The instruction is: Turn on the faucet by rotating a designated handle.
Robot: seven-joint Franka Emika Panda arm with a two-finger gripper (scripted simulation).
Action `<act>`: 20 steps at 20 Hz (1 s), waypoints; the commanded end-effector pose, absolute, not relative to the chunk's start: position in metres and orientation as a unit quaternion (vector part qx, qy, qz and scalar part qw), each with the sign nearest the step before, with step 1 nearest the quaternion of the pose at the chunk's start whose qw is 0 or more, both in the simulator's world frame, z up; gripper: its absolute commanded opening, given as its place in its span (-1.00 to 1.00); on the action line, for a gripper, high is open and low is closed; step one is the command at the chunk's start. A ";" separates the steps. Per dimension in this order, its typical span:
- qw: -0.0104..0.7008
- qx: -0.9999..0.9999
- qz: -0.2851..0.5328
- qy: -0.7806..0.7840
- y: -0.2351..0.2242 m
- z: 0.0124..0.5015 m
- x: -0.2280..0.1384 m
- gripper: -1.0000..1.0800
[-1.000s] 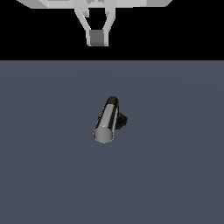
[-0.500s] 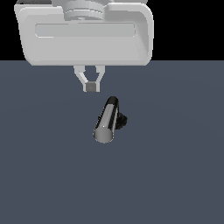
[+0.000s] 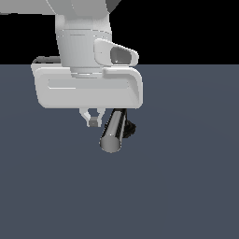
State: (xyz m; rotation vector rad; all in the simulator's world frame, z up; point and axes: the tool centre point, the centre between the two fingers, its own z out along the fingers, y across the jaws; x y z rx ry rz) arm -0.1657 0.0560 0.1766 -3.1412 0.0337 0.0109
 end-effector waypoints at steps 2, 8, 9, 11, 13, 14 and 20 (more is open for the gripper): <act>0.001 -1.000 0.002 0.011 0.062 0.154 -0.158 -1.00; 0.001 -1.000 0.001 0.010 0.069 0.126 -0.147 -1.00; 0.001 -1.000 0.001 0.010 0.070 0.123 -0.145 -1.00; 0.001 -1.000 0.001 0.010 0.071 0.116 -0.142 -1.00; 0.001 -1.000 0.000 0.010 0.072 0.112 -0.140 -1.00; 0.001 -1.000 0.000 0.010 0.073 0.110 -0.139 -1.00; 0.000 -1.000 0.000 0.010 0.074 0.105 -0.137 -1.00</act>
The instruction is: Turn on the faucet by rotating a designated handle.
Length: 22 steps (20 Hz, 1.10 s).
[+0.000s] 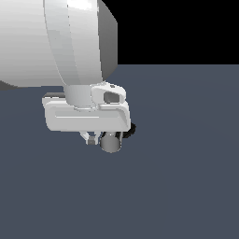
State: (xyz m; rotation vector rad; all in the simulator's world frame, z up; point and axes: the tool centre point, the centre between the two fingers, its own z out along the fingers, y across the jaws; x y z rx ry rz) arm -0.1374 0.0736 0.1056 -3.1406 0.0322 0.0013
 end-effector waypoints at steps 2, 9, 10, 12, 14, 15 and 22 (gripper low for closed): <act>0.000 -1.000 0.000 0.010 0.074 0.105 -0.137 -1.00; 0.000 -1.000 0.000 0.010 0.054 0.105 -0.136 -1.00; 0.000 -1.000 0.000 0.010 0.049 0.105 -0.136 -1.00; 0.000 -1.000 0.000 0.010 0.039 0.105 -0.135 -1.00; 0.000 -1.000 0.000 0.010 0.030 0.105 -0.135 -1.00; 0.000 -1.000 0.000 0.010 0.025 0.105 -0.134 -1.00; 0.000 -1.000 0.000 0.010 -0.010 0.105 -0.133 -1.00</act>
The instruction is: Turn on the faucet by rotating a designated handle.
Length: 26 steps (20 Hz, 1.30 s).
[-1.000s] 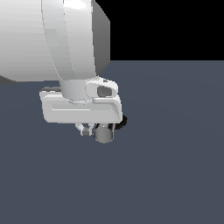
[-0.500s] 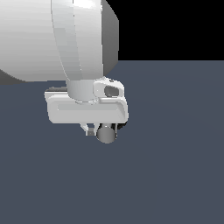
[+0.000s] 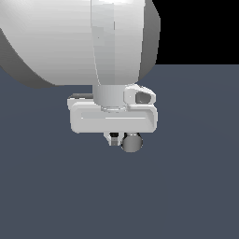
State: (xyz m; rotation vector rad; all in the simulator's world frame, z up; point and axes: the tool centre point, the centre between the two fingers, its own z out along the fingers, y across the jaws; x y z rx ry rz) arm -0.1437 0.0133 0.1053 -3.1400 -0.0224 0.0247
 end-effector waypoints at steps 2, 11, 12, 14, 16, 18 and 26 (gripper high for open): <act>0.000 -1.000 0.000 0.010 -0.020 0.105 -0.132 -1.00; 0.000 -1.000 0.000 0.010 -0.065 0.105 -0.130 -1.00; 0.000 -1.000 0.000 0.010 -0.069 0.105 -0.130 -1.00; 0.000 -1.000 0.000 0.010 -0.079 0.105 -0.129 -1.00; 0.000 -1.000 0.000 0.010 -0.089 0.105 -0.128 -1.00; 0.000 -1.000 0.000 0.010 -0.094 0.105 -0.128 -1.00; 0.001 -1.000 0.000 0.000 -0.099 0.106 -0.107 -1.00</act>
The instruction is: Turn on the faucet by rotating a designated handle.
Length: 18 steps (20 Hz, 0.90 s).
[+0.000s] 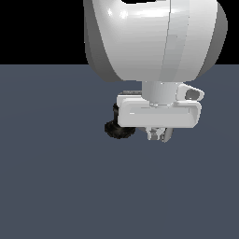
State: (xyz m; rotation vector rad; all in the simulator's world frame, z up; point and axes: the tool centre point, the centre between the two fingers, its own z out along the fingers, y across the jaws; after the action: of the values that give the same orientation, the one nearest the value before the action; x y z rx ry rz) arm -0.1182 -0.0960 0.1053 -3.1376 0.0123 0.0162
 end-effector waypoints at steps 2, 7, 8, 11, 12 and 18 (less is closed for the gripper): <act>0.001 -1.000 0.000 0.001 -0.104 0.106 -0.102 -1.00; 0.001 -1.000 0.000 0.002 -0.119 0.106 -0.088 -1.00; 0.001 -1.000 0.000 0.002 -0.121 0.106 -0.085 -1.00; 0.001 -1.000 0.000 0.003 -0.130 0.106 -0.077 -1.00; 0.001 -1.000 0.000 0.003 -0.133 0.106 -0.075 -1.00; 0.000 -1.000 0.000 0.005 -0.149 0.105 -0.059 -1.00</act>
State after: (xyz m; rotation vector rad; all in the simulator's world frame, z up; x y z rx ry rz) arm -0.0689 -0.1504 0.1054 -3.1396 0.0358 0.0125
